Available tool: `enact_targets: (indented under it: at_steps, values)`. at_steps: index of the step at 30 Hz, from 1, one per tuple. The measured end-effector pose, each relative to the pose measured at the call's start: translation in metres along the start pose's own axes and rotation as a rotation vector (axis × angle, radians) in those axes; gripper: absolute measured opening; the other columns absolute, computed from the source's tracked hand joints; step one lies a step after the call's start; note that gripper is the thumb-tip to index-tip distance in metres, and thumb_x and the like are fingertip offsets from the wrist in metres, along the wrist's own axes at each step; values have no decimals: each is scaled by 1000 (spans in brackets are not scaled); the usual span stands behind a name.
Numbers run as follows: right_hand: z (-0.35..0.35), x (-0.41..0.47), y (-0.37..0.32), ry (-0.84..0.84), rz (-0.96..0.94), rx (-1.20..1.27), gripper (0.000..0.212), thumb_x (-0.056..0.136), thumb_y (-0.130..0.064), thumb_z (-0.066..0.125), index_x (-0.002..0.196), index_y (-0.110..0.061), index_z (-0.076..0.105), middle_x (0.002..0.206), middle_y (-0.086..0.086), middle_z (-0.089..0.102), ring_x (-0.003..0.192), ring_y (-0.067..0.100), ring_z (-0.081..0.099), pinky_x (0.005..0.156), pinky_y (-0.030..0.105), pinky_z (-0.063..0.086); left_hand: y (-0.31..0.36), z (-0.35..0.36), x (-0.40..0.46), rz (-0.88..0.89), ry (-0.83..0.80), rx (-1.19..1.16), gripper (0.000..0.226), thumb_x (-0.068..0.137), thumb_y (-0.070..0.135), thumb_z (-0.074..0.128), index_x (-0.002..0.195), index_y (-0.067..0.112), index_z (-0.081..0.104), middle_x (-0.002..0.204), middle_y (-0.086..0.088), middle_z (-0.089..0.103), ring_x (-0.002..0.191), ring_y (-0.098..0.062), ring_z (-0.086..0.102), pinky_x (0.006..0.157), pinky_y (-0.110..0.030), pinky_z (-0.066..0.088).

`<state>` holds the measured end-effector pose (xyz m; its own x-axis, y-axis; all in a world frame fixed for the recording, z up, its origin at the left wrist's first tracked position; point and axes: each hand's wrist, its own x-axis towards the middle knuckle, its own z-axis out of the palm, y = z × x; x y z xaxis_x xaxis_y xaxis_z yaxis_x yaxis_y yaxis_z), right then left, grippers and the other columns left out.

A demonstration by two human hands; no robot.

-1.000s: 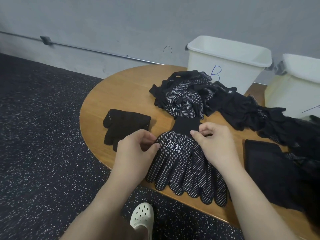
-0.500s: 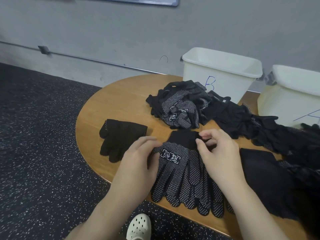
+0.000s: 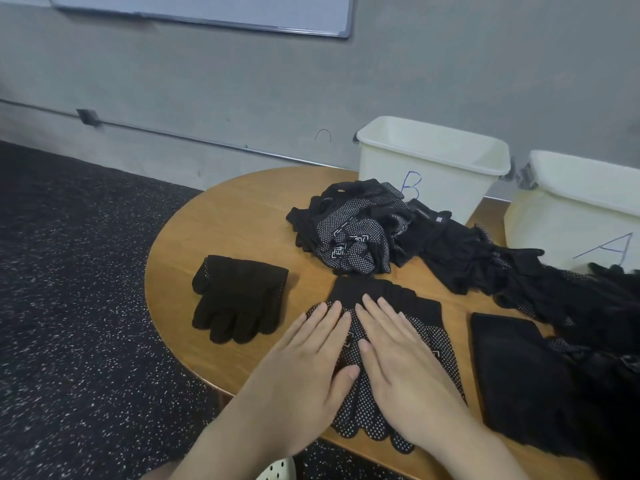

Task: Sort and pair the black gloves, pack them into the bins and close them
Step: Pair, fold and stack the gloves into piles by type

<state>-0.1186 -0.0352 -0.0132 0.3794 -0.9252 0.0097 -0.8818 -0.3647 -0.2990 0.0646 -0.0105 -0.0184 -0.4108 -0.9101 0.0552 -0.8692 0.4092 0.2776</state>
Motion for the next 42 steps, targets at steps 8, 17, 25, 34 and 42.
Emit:
enact_targets:
  at_steps: [8,17,25,34,42]
  values:
    - [-4,-3,6,-18,-8,-32,58,107,-47,4,162,-34,-8,166,-24,-19,145,-12,-29,118,17,-20,1,-8,-11,24,-82,31,88,97,78,15,159,30,-26,164,15,-35,146,3,-38,126,-28,-16]
    - [-3,-3,9,24,-21,13,58,108,-47,9,164,-34,1,168,-23,-10,148,-12,-22,116,13,-21,-5,-18,-18,36,-153,-37,115,78,98,31,157,38,-27,158,27,-41,141,9,-41,124,-27,-18]
    - [-4,-2,13,27,-13,53,59,107,-47,12,164,-33,5,168,-23,-7,149,-11,-19,116,12,-20,-14,-24,-18,-11,149,-422,52,80,66,71,128,46,63,146,37,39,146,11,27,122,-22,25]
    - [-4,-2,12,28,-6,48,60,107,-46,11,165,-32,7,169,-21,-5,151,-9,-17,118,15,-18,-4,-25,-19,-19,33,-439,37,64,63,85,89,41,70,126,33,44,134,0,36,115,-25,27]
    - [-3,-2,11,36,-2,50,62,105,-47,11,165,-31,11,169,-21,-2,150,-10,-15,119,15,-16,4,-25,-23,7,0,-472,12,82,47,83,83,37,77,132,33,47,140,-3,34,119,-36,24]
